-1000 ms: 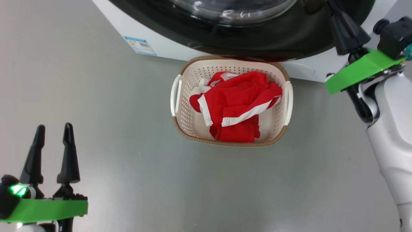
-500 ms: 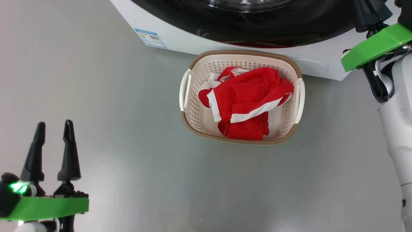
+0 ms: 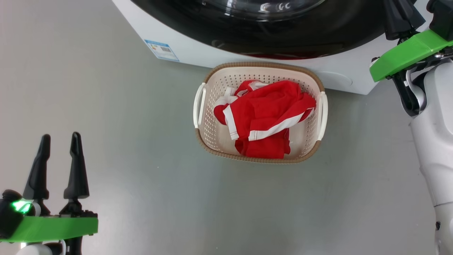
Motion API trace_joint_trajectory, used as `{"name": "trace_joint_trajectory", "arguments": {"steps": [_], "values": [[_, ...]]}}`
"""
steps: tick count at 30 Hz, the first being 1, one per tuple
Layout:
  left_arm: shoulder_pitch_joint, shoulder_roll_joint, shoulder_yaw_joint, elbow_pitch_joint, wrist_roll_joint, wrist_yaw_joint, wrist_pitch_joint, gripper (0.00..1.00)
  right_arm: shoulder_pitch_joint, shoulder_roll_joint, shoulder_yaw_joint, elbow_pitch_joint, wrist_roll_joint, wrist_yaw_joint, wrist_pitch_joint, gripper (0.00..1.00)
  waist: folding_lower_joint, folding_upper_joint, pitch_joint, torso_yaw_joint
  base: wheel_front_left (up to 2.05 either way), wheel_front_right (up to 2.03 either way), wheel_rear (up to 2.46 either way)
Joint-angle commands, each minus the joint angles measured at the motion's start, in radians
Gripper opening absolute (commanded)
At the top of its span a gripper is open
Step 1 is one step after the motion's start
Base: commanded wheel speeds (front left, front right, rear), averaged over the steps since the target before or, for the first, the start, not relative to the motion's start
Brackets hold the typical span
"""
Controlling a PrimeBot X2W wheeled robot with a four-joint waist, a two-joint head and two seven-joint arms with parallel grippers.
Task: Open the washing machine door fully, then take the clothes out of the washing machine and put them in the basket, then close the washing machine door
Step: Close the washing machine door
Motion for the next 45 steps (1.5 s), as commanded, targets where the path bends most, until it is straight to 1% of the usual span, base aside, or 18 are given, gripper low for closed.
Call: {"name": "trace_joint_trajectory", "arguments": {"steps": [1,2,3,5,6,7,13,22,34,45], "values": [[-0.011,0.036,0.035,-0.017,0.008,-0.003,-0.008,1.0,0.018,0.004,0.004,-0.036,0.01,-0.012,-0.005,0.0,0.0,0.0,-0.015,-0.006,0.0,0.0,0.0],[-0.009,0.036,0.035,-0.016,0.009,-0.003,-0.008,1.0,0.03,0.005,0.007,-0.043,0.012,-0.012,-0.005,0.0,0.0,0.0,-0.022,-0.009,0.0,0.0,0.0],[-0.007,0.036,0.034,-0.015,0.01,-0.003,-0.008,1.0,0.043,0.007,0.011,-0.051,0.014,-0.012,-0.005,0.03,0.0,0.0,-0.03,-0.011,0.0,0.0,0.0],[-0.001,0.036,0.034,-0.013,0.012,-0.003,-0.008,1.0,0.071,0.012,0.02,-0.068,0.017,-0.012,-0.005,0.48,0.0,0.0,-0.048,-0.018,0.0,0.0,0.0],[0.002,0.036,0.034,-0.011,0.014,-0.003,-0.008,1.0,0.086,0.014,0.023,-0.077,0.019,-0.012,-0.005,0.96,0.0,0.0,-0.058,-0.023,0.0,0.0,0.0],[0.006,0.036,0.035,-0.01,0.016,-0.003,-0.008,1.0,0.101,0.018,0.027,-0.085,0.021,-0.012,-0.005,1.0,0.0,0.0,-0.068,-0.028,0.0,0.0,0.0],[0.026,0.036,0.034,-0.005,0.03,-0.003,-0.008,1.0,0.191,0.045,0.044,-0.145,0.051,-0.012,-0.005,1.0,0.0,0.0,-0.127,-0.072,0.0,0.0,0.0],[0.06,0.05,0.029,0.002,0.049,-0.003,-0.008,1.0,0.358,0.067,0.059,-0.223,0.087,-0.012,-0.005,1.0,0.0,0.0,-0.205,-0.156,0.0,0.0,0.0],[0.098,0.074,0.008,0.008,0.028,-0.003,-0.008,1.0,0.525,0.114,0.022,-0.326,0.1,-0.012,-0.005,1.0,0.0,0.0,-0.262,-0.264,0.0,0.0,0.0],[0.123,0.087,0.011,0.009,0.015,-0.003,-0.008,1.0,0.624,0.134,0.014,-0.394,0.105,-0.012,-0.005,1.0,0.0,0.0,-0.294,-0.329,0.0,0.0,0.0]]}}
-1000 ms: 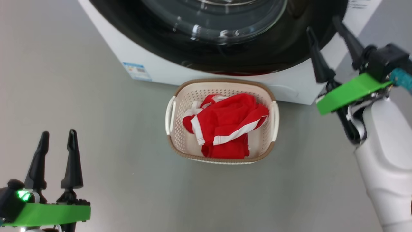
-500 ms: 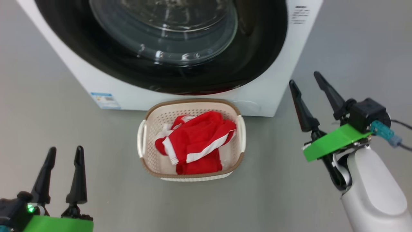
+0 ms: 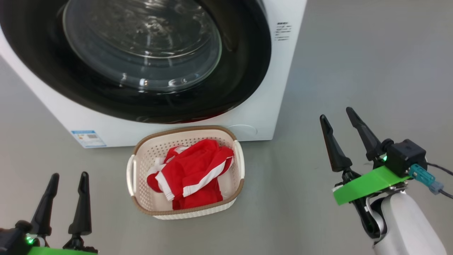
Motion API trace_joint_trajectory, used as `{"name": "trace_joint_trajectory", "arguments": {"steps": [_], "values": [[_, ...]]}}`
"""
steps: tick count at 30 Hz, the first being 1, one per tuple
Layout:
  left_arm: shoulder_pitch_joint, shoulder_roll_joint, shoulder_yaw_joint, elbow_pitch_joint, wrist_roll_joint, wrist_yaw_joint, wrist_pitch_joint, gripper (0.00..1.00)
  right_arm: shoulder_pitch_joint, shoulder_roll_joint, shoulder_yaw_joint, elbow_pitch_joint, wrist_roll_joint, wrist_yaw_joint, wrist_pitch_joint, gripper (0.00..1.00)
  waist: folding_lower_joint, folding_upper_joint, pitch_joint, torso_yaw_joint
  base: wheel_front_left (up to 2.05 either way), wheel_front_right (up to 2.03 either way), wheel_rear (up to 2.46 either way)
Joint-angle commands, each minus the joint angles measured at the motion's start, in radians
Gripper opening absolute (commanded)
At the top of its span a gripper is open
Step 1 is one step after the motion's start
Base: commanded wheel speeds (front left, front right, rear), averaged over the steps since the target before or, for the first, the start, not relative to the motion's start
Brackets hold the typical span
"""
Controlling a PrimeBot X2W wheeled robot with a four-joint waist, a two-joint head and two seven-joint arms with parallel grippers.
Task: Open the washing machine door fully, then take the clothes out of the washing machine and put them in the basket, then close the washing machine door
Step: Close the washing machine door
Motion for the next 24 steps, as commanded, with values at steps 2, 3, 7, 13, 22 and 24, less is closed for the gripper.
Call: {"name": "trace_joint_trajectory", "arguments": {"steps": [2,3,7,13,22,24], "values": [[-0.011,0.031,0.046,-0.019,0.003,-0.003,-0.008,1.0,0.022,0.019,0.015,-0.042,0.028,-0.003,-0.005,1.0,0.0,0.0,-0.016,-0.033,0.0,0.0,0.0],[-0.008,0.031,0.049,-0.019,0.005,-0.003,-0.008,1.0,0.031,0.024,0.016,-0.047,0.031,-0.003,-0.005,1.0,0.0,0.0,-0.018,-0.04,0.0,0.0,0.0],[0.006,0.028,0.059,-0.025,0.004,-0.003,-0.008,1.0,0.064,0.038,0.019,-0.07,0.036,-0.003,-0.005,1.0,0.0,0.0,-0.023,-0.063,0.0,0.0,0.0],[0.022,0.03,0.068,-0.027,-0.019,-0.003,-0.008,1.0,0.099,0.052,0.017,-0.09,0.039,-0.003,-0.005,1.0,0.0,0.0,-0.028,-0.085,0.0,0.0,0.0],[0.028,0.029,0.074,-0.036,-0.016,-0.003,-0.008,1.0,0.105,0.05,0.005,-0.089,0.035,-0.003,-0.005,1.0,0.0,0.0,-0.036,-0.091,0.0,0.0,0.0],[0.028,0.027,0.074,-0.037,-0.015,-0.003,-0.008,1.0,0.105,0.05,0.003,-0.087,0.034,-0.003,-0.005,1.0,0.0,0.0,-0.038,-0.089,0.0,0.0,0.0]]}}
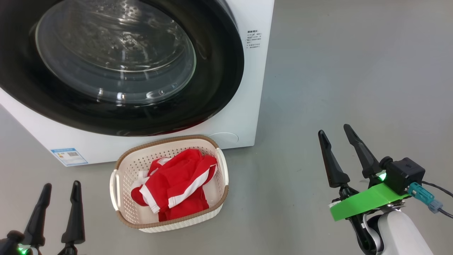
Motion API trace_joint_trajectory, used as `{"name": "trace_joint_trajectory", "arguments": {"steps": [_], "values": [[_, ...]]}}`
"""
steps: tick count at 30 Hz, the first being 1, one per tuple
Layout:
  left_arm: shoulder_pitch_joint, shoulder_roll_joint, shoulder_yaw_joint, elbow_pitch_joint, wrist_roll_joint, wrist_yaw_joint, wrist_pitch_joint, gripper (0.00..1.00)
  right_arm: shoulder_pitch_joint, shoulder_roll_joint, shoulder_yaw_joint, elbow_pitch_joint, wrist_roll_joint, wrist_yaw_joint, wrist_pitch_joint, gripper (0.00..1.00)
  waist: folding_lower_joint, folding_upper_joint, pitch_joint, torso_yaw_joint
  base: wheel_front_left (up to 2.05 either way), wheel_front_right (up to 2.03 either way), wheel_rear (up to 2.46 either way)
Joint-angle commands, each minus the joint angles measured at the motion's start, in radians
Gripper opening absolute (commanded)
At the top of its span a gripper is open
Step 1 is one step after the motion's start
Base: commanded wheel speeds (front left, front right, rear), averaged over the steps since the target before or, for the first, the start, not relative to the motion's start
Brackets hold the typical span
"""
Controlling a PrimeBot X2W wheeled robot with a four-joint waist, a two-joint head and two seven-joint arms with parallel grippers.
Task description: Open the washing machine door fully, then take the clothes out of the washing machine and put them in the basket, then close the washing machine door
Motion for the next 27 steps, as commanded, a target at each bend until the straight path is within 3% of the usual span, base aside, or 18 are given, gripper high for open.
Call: {"name": "trace_joint_trajectory", "arguments": {"steps": [1,16,17,21,27], "values": [[-0.017,0.025,0.04,-0.029,0.002,-0.003,-0.008,1.0,0.002,-0.001,0.019,-0.024,-0.001,-0.003,-0.005,1.0,0.0,0.0,-0.002,0.002,0.0,0.0,0.0],[-0.016,0.029,0.036,-0.043,-0.011,-0.003,-0.008,1.0,0.002,0.002,0.017,-0.021,-0.003,-0.003,-0.005,1.0,0.0,0.0,-0.004,0.009,0.0,0.0,0.0],[0.005,-0.001,-0.002,-0.012,-0.007,0.0,0.0,0.0,0.001,0.001,-0.005,0.005,0.0,0.0,0.0,0.0,0.0,0.0,-0.004,0.008,0.0,0.0,0.0],[0.01,-0.04,-0.015,0.032,-0.01,0.0,0.008,0.0,0.03,0.008,-0.005,0.056,0.003,0.0,0.001,0.0,0.0,0.0,-0.004,0.008,0.0,0.0,0.0],[0.006,-0.044,-0.012,0.037,-0.067,0.0,0.022,0.0,0.039,0.007,-0.01,0.052,0.069,0.0,0.015,0.0,0.0022,0.0,-0.011,0.011,0.0,0.0,0.0]]}}
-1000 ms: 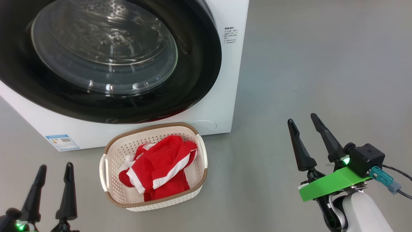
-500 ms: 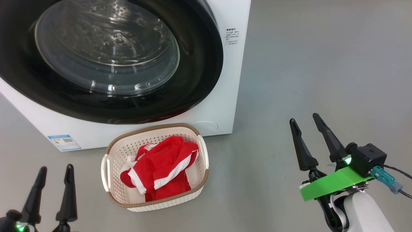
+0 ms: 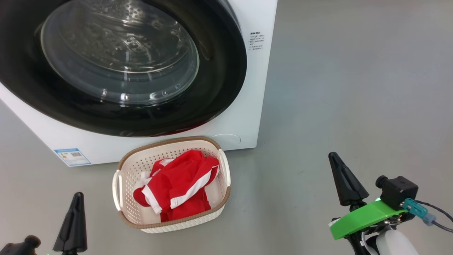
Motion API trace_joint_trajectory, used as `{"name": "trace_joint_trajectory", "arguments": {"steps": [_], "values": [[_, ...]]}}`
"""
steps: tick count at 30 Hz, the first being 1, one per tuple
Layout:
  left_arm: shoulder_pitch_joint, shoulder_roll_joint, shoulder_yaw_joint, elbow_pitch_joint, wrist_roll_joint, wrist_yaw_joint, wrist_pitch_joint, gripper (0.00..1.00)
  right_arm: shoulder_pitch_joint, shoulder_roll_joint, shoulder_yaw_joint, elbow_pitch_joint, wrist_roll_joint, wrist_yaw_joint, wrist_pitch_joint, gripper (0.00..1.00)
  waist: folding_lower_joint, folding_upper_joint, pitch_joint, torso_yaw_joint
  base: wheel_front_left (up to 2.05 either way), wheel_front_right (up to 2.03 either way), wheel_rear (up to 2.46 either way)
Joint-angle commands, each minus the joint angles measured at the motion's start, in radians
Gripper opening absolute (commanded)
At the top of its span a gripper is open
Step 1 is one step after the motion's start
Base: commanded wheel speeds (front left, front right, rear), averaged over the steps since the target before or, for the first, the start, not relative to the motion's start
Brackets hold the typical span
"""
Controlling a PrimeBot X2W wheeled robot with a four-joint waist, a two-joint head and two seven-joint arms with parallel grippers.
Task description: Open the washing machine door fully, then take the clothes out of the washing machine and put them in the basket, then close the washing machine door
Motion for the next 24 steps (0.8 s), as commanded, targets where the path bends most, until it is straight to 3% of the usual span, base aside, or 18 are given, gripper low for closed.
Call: {"name": "trace_joint_trajectory", "arguments": {"steps": [1,5,24], "values": [[-0.007,0.018,0.012,-0.015,-0.025,0.0,0.006,0.0,-0.022,-0.002,-0.005,-0.028,0.037,0.0,0.007,0.0,0.0016,0.0,-0.002,0.001,0.0,0.0,0.0],[-0.012,0.015,0.014,-0.006,-0.063,0.0,0.016,0.0,-0.02,-0.003,-0.008,-0.025,0.081,0.0,0.016,0.0,-0.0004,0.0,-0.003,0.003,0.0,0.0,0.0],[-0.038,0.001,0.026,0.027,-0.24,-0.001,0.065,0.0,-0.006,-0.004,-0.029,-0.022,0.288,-0.001,0.064,0.0,-0.0006,0.0,-0.017,0.011,0.0,0.0,0.0]]}}
